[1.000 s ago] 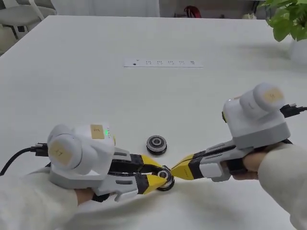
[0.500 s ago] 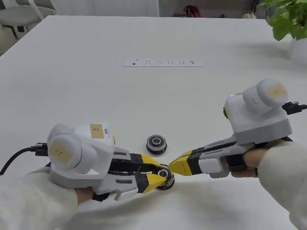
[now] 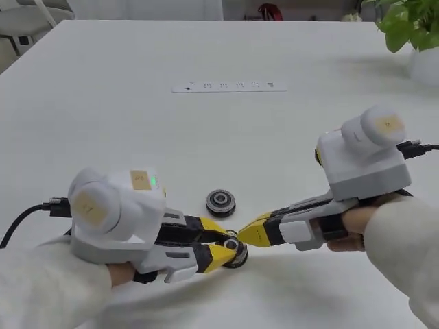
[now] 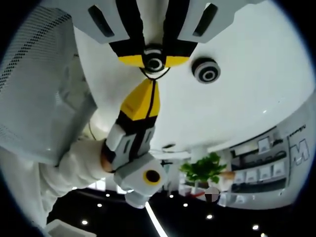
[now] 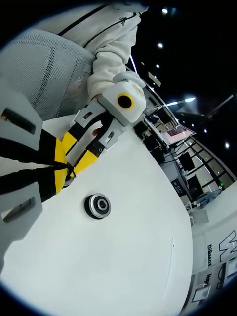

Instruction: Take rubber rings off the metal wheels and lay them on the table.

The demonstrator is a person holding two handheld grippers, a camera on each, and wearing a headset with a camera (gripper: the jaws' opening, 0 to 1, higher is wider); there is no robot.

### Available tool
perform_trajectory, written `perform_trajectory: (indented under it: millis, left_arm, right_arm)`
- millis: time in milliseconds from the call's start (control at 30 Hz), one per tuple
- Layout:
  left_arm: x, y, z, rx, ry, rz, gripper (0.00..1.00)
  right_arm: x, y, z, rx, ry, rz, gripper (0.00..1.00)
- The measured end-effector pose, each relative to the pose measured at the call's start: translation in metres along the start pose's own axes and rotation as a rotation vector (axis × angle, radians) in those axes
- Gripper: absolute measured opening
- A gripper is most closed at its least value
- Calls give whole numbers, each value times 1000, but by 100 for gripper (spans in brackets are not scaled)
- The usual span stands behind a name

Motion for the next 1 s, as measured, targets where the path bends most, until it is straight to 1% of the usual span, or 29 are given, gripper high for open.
perform_trajectory:
  millis: [133,333,400,500,633,733,800,933,1000]
  left_arm:
    - [-1,0,0,-5,0,23,14]
    - [-4,5,-3,7,-8,42,17]
    - [-7,8,-6,21,-14,45,21]
    - [-12,13,-11,35,-40,40,26]
    - [-17,18,-13,42,-57,43,34]
    - [-21,23,-12,39,-54,22,38]
    - [-25,27,-9,22,-51,4,43]
    - [-30,34,-5,-6,-52,-13,52]
    - [-34,38,-4,-20,-54,-32,55]
  right_arm:
    - [1,0,0,-8,-21,-2,0]
    - [2,1,-2,-7,-36,-5,0]
    - [1,2,-2,-4,-35,-9,0]
    - [1,3,-3,-2,-38,-14,0]
    - [-1,6,-5,4,-46,-28,0]
    - [-3,8,-5,9,-52,-43,0]
    - [-4,10,-5,13,-54,-50,0]
    - [-7,12,-6,19,-56,-65,0]
    - [-8,13,-6,21,-57,-71,0]
Point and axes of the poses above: the centre of the closed fingertips' face, and the gripper's own axes: y roughly backward along the fingers, z roughly to its left, x roughly out of its underside, the point moved 7 cm from there along y, roughly backward along the fingers, and after that the axes turned 14 degrees about y, right-handed, at the moved point
